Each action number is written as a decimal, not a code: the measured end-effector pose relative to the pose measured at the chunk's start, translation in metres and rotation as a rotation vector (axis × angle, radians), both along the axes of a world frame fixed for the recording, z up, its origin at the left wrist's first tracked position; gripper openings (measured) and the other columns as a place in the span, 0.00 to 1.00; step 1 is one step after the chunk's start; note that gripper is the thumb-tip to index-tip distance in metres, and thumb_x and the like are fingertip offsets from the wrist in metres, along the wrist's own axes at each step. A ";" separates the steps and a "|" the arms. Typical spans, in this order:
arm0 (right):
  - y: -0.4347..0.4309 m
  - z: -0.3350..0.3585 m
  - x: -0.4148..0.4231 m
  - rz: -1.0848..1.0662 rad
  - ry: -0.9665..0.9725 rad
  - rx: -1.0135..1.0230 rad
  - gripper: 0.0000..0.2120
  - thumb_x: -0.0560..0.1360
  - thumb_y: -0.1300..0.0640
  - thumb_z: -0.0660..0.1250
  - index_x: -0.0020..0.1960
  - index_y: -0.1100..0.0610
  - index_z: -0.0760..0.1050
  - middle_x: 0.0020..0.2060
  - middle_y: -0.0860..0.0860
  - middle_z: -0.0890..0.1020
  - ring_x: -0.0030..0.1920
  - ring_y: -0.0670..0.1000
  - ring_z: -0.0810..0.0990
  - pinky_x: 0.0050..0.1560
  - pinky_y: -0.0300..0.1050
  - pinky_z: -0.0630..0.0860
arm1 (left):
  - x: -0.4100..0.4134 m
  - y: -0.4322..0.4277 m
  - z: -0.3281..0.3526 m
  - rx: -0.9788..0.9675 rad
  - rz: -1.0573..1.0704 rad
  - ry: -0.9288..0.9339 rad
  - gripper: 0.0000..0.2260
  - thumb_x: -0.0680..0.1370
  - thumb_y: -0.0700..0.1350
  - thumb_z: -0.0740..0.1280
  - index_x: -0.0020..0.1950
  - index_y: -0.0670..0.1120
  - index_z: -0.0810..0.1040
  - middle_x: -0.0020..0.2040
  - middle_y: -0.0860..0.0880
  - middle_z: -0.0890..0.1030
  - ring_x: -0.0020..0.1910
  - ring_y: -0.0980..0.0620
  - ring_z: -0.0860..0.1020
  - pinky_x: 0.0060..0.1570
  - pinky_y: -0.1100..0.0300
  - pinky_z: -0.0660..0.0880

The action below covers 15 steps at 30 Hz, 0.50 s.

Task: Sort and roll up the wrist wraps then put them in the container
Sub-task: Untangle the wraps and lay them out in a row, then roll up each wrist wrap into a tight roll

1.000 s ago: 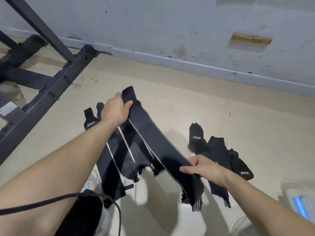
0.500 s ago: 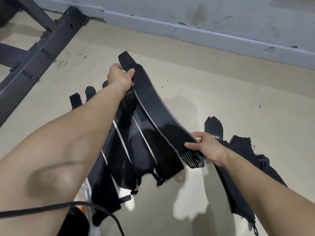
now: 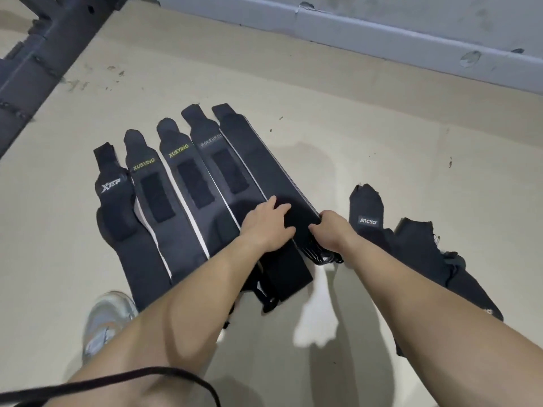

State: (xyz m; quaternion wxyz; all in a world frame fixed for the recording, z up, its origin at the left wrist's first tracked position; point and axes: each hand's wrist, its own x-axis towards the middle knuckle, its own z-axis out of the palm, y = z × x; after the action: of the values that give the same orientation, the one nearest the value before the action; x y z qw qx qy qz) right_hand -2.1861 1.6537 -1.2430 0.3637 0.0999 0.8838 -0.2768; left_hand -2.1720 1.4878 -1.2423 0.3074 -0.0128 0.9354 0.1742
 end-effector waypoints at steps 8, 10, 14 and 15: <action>0.011 0.007 0.016 -0.061 0.063 0.057 0.16 0.83 0.56 0.60 0.69 0.61 0.68 0.62 0.59 0.79 0.60 0.61 0.77 0.52 0.51 0.73 | -0.007 0.013 -0.004 -0.055 -0.057 -0.046 0.27 0.83 0.52 0.61 0.81 0.50 0.61 0.84 0.46 0.48 0.80 0.46 0.58 0.80 0.42 0.51; 0.015 0.010 0.021 -0.064 0.071 0.028 0.18 0.82 0.60 0.59 0.70 0.62 0.68 0.64 0.59 0.78 0.63 0.61 0.77 0.55 0.50 0.73 | -0.004 0.017 -0.001 -0.096 -0.074 -0.041 0.25 0.83 0.52 0.60 0.80 0.49 0.63 0.83 0.44 0.50 0.79 0.44 0.59 0.79 0.44 0.54; 0.026 0.027 0.037 -0.138 0.133 -0.064 0.23 0.79 0.64 0.58 0.74 0.60 0.68 0.68 0.57 0.76 0.66 0.58 0.76 0.57 0.44 0.70 | 0.005 0.027 0.010 -0.096 -0.049 -0.046 0.24 0.83 0.52 0.61 0.78 0.47 0.65 0.82 0.43 0.55 0.77 0.40 0.62 0.74 0.45 0.63; 0.032 0.033 0.043 -0.162 0.163 -0.103 0.23 0.79 0.63 0.59 0.74 0.59 0.69 0.67 0.56 0.77 0.65 0.56 0.77 0.57 0.42 0.70 | 0.009 0.032 0.013 -0.074 -0.039 -0.039 0.25 0.83 0.52 0.61 0.79 0.46 0.65 0.81 0.43 0.57 0.77 0.40 0.63 0.74 0.46 0.64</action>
State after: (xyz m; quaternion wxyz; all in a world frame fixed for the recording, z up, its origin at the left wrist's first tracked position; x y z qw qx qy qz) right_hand -2.1434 1.6856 -1.2103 0.2718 0.1294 0.8841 -0.3573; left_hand -2.1634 1.5193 -1.2294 0.3281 -0.0094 0.9352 0.1330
